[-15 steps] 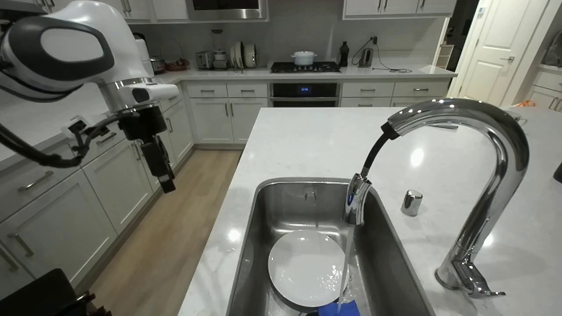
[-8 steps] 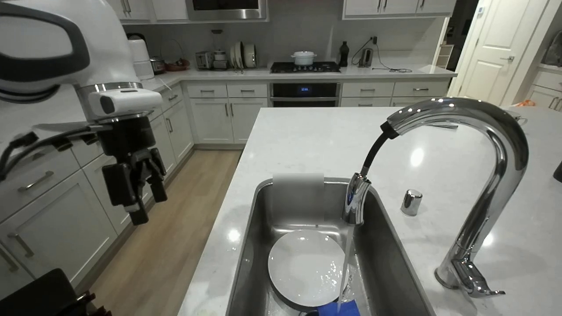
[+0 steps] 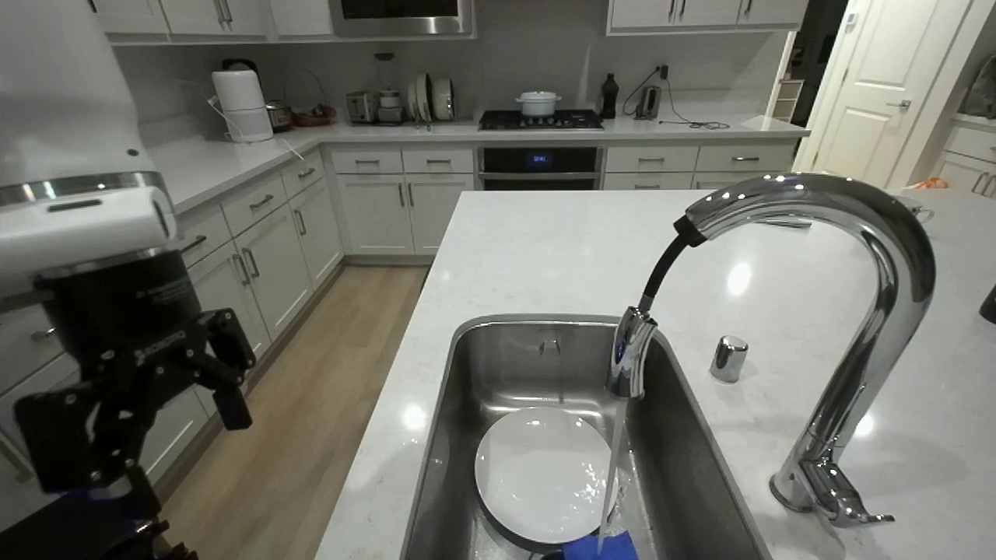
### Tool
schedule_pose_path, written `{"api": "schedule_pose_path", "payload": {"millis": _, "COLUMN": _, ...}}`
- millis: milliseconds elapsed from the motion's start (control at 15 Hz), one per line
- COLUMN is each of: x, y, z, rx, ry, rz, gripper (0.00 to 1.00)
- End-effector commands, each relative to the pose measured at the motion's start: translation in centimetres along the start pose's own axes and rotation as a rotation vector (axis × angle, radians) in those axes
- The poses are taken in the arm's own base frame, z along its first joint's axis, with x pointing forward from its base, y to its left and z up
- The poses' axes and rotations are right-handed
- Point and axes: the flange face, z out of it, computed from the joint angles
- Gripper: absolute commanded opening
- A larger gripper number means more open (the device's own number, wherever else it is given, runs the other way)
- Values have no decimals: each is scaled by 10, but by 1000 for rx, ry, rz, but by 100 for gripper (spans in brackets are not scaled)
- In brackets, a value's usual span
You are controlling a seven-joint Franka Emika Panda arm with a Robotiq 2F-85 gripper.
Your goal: Close the tap
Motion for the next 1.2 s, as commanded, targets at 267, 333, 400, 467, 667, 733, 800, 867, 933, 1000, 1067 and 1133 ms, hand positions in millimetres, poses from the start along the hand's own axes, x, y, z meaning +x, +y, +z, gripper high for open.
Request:
{"api": "schedule_pose_path", "payload": {"millis": 267, "x": -10, "y": 93, "z": 29, "rx": 20, "ry": 36, "rz": 193, "gripper": 100}}
{"api": "schedule_pose_path", "payload": {"millis": 333, "x": -3, "y": 84, "z": 22, "rx": 6, "ry": 11, "rz": 182, "gripper": 100}}
{"api": "schedule_pose_path", "payload": {"millis": 400, "x": -5, "y": 90, "z": 26, "rx": 14, "ry": 10, "rz": 192, "gripper": 100}}
{"api": "schedule_pose_path", "payload": {"millis": 467, "x": -6, "y": 92, "z": 27, "rx": 17, "ry": 10, "rz": 198, "gripper": 100}}
{"api": "schedule_pose_path", "payload": {"millis": 667, "x": -6, "y": 92, "z": 27, "rx": 19, "ry": 12, "rz": 198, "gripper": 100}}
{"api": "schedule_pose_path", "payload": {"millis": 733, "x": -6, "y": 92, "z": 27, "rx": 19, "ry": 12, "rz": 198, "gripper": 100}}
{"api": "schedule_pose_path", "payload": {"millis": 800, "x": -6, "y": 92, "z": 27, "rx": 19, "ry": 12, "rz": 198, "gripper": 100}}
{"api": "schedule_pose_path", "payload": {"millis": 867, "x": -6, "y": 92, "z": 27, "rx": 19, "ry": 13, "rz": 198, "gripper": 100}}
{"api": "schedule_pose_path", "payload": {"millis": 933, "x": -6, "y": 92, "z": 27, "rx": 19, "ry": 13, "rz": 198, "gripper": 100}}
{"api": "schedule_pose_path", "payload": {"millis": 1000, "x": -2, "y": 91, "z": 27, "rx": 27, "ry": 32, "rz": 200, "gripper": 100}}
{"api": "schedule_pose_path", "payload": {"millis": 1067, "x": 3, "y": 90, "z": 28, "rx": 31, "ry": 40, "rz": 201, "gripper": 100}}
{"api": "schedule_pose_path", "payload": {"millis": 1133, "x": 7, "y": 90, "z": 30, "rx": 33, "ry": 55, "rz": 204, "gripper": 100}}
